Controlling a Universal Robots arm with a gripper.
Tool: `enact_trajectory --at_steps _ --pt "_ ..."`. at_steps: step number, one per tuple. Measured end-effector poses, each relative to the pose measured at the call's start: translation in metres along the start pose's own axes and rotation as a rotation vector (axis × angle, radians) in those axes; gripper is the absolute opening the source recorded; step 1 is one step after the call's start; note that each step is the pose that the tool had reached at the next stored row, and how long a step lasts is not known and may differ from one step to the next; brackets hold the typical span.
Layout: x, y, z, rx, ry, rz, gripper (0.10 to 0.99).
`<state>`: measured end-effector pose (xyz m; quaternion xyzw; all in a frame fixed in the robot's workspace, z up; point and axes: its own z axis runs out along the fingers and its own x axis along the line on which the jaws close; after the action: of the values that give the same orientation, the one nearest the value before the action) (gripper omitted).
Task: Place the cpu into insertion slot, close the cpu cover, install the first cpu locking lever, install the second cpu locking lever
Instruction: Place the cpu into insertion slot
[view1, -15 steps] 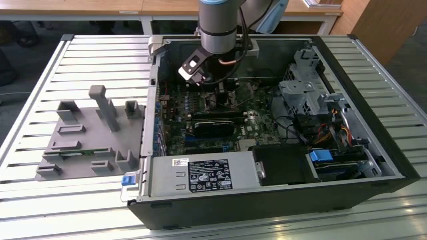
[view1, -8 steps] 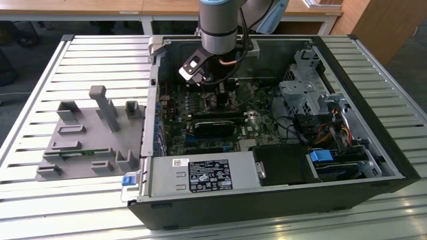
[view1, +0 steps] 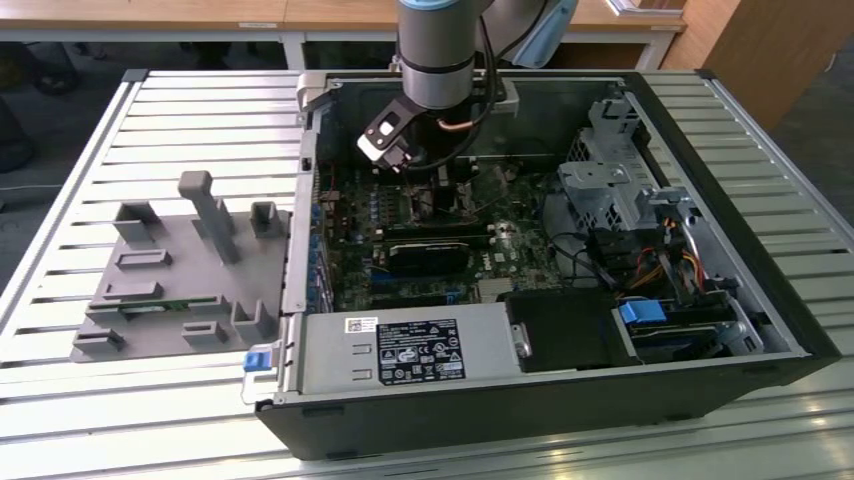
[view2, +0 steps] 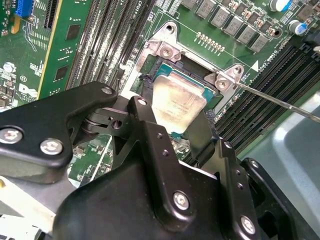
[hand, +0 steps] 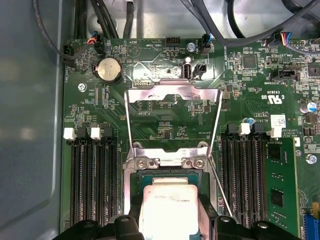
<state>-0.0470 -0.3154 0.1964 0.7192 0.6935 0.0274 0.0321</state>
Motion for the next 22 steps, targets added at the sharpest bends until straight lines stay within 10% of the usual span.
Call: enact_trajectory --at_steps 22 --pt "0.0002 0.0009 -0.0005 0.000 -0.0005 0.003 0.596"
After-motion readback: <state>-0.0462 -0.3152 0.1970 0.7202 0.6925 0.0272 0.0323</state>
